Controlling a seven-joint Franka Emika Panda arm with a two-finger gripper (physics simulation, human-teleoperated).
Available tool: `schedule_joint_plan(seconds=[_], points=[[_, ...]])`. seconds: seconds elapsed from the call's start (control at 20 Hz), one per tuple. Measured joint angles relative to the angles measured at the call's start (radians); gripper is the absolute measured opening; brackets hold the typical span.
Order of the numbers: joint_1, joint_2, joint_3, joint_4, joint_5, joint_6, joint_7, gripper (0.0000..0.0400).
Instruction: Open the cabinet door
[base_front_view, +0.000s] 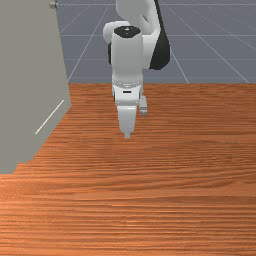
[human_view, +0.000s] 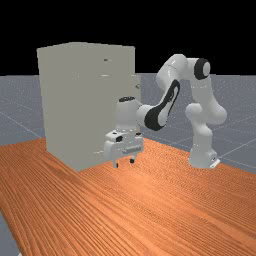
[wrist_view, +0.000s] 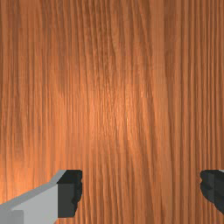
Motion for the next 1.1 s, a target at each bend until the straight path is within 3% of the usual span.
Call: schedule_joint_plan(seconds=[0.05, 0.15, 0.25, 0.3, 0.35, 0.4, 0.5, 0.7, 0.95, 1.1], points=[[0.004, -0.001, -0.010, -0.005, -0.017, -0.012, 0.008, 0.0249], [0.003, -0.009, -0.029, -0.023, -0.029, -0.031, 0.044, 0.0344], [0.001, -0.013, -0.036, -0.028, -0.033, -0.038, 0.057, 0.0380], [0.012, -0.167, -0.040, -0.205, -0.047, -0.119, 0.316, 0.0234], [0.022, -0.338, -0.035, -0.304, -0.039, -0.196, 0.558, 0.0143], [0.022, -0.453, -0.024, -0.352, -0.029, -0.239, 0.791, 0.0088], [-0.002, -0.557, 0.003, -0.405, -0.009, -0.281, 1.224, 0.0033], [-0.039, -0.721, 0.017, -0.489, 0.010, -0.307, 1.484, 0.0005], [-0.053, -1.030, 0.016, -0.642, 0.008, -0.306, 1.522, 0.0000], [-0.080, -1.162, -0.035, -0.678, 0.022, -0.311, 1.510, 0.0000]])
